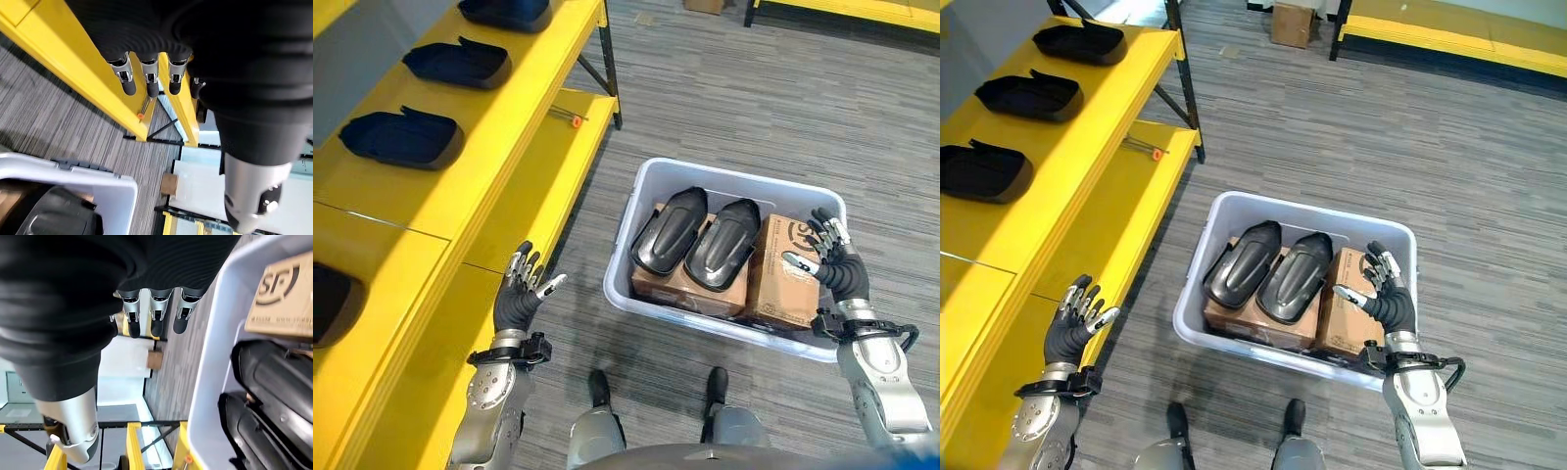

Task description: Move parts from the plastic box to the shelf.

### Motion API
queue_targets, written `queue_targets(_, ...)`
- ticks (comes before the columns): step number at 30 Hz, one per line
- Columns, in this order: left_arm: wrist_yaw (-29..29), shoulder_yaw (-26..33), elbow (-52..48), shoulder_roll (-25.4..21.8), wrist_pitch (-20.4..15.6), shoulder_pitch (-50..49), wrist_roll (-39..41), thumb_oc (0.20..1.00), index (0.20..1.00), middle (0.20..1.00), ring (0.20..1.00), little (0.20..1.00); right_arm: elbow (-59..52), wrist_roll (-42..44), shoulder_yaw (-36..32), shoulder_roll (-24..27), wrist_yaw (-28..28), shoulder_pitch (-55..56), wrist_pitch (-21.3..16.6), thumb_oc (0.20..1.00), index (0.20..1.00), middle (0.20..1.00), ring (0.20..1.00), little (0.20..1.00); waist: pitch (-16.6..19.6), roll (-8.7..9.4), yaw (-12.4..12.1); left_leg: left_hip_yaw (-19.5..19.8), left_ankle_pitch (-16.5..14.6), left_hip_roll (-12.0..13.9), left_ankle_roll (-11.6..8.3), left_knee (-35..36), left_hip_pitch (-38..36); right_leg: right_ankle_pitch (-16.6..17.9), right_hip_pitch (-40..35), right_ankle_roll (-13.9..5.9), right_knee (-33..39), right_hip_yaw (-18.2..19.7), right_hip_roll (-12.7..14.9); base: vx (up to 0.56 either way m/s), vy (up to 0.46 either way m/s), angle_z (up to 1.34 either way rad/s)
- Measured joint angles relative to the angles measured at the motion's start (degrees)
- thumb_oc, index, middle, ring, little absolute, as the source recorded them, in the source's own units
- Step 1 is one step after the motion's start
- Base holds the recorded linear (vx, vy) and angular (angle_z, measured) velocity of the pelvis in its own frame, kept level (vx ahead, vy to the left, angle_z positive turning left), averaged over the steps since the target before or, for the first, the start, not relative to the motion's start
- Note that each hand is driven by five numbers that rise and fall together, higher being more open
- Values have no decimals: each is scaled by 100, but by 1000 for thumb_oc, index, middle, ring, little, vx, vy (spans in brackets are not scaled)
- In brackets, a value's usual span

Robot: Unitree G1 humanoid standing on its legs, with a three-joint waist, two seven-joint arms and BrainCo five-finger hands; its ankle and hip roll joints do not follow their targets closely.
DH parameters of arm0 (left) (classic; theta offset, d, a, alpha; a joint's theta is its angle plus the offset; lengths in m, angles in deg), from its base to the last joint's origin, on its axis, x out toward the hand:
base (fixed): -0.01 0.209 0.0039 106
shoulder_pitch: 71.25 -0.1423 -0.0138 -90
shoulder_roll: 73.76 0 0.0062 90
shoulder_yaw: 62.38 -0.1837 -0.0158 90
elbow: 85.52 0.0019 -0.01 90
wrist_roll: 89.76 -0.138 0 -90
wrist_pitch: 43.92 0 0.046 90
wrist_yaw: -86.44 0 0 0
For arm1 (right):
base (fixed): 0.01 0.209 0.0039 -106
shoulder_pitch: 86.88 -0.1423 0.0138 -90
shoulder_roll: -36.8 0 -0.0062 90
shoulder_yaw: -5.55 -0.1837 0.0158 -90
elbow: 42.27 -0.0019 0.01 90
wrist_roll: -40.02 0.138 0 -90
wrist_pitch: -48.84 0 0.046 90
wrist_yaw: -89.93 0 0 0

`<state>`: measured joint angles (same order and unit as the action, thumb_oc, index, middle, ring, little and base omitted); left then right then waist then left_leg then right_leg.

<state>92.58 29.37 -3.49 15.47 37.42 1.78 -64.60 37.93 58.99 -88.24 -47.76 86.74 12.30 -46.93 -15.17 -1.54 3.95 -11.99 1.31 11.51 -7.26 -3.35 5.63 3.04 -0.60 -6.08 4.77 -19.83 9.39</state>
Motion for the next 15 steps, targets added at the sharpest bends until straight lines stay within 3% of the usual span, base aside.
queue_targets(3,-16,7,-2,7,66,-70,5,1000,1000,1000,1000,1000,6,12,-3,-4,33,54,-3,1000,1000,1000,1000,1000,-82,-63,-71,235,35,248,-32,-1216,578,-241,56,214,-152,-2,-201,29,-196,10)
queue_targets(4,-12,5,-42,48,60,195,6,1000,1000,1000,1000,1000,18,54,-56,92,27,-13,-10,1000,1000,1000,1000,1000,-307,77,-43,1322,270,139,-163,-2504,1482,-456,140,325,-450,24,-93,191,123,5)
queue_targets(5,-1,14,8,30,62,371,6,1000,1000,1000,1000,1000,-13,59,-56,91,27,-95,68,1000,1000,1000,1000,1000,-467,262,-187,1708,45,218,-120,-2545,1953,-457,170,322,-476,57,-19,422,351,-39)
queue_targets(6,8,48,33,22,87,289,7,1000,1000,1000,1000,1000,-42,59,-37,170,20,-230,41,1000,1000,1000,1000,1000,-477,271,-175,1566,127,707,-104,-950,1927,-474,237,330,-533,190,-160,458,426,-81)
queue_targets(7,12,28,105,39,72,193,3,1000,1000,1000,1000,1000,-44,53,40,176,-8,-213,-18,1000,1000,1000,1000,1000,-406,168,-185,1788,134,807,-144,-101,1929,-519,350,91,-589,440,-251,436,475,-191)
queue_targets(8,67,174,374,142,64,187,8,1000,1000,1000,1000,1000,227,45,337,209,-28,-449,56,1000,1000,1000,1000,1000,-465,120,-310,1887,126,707,-109,909,1285,-674,608,-24,-869,1078,-149,338,492,-228)
queue_targets(9,118,95,468,34,74,317,10,1000,1000,1000,1000,1000,189,47,425,-13,-58,-345,45,1000,1000,1000,1000,1000,-519,232,-278,1624,666,93,17,360,1065,-687,508,-27,-798,1304,351,238,543,-198)
queue_targets(10,158,42,322,-284,66,814,8,1000,1000,1000,1000,1000,46,58,505,-416,-39,-113,46,1000,1000,1000,1000,1000,-789,480,-157,1219,146,-397,289,-685,1467,-134,499,103,-813,1439,838,179,568,-103)
queue_targets(11,195,53,215,-494,-62,921,5,1000,1000,1000,1000,1000,-129,62,510,-679,-33,42,69,1000,1000,1000,1000,1000,-909,440,-120,958,-366,-514,498,-1413,1709,558,505,450,-560,1453,1021,46,451,-76)
queue_targets(12,338,95,216,-838,-112,974,6,1000,1000,1000,1000,1000,-243,67,542,-653,-98,-118,34,1000,1000,1000,1000,1000,-986,479,-137,574,-704,-628,753,-1847,1969,1174,755,584,-320,1474,1264,49,314,-102)
queue_targets(13,513,121,221,-1211,-111,1289,-4,1000,1000,1000,1000,1000,-189,67,669,-625,-213,-525,39,1000,1000,1000,1000,1000,-1150,539,-53,339,-984,-754,977,-2209,2253,1484,991,437,-334,1446,1447,54,215,-82)
queue_targets(14,607,128,225,-1346,-115,1630,-10,1000,1000,1000,1000,1000,-108,67,829,-614,-237,-862,69,1000,1000,1000,1000,1000,-1251,609,-49,308,-1070,-865,1025,-2346,2333,1486,1067,388,-331,1402,1545,12,112,-36)
queue_targets(15,706,108,146,-1222,-140,1824,-10,1000,1000,1000,1000,1000,-64,66,882,-529,-239,-1135,70,1000,1000,1000,1000,1000,-1281,584,-123,312,-1046,-882,1065,-2190,2285,1099,1000,62,-176,1445,1314,6,79,-4)
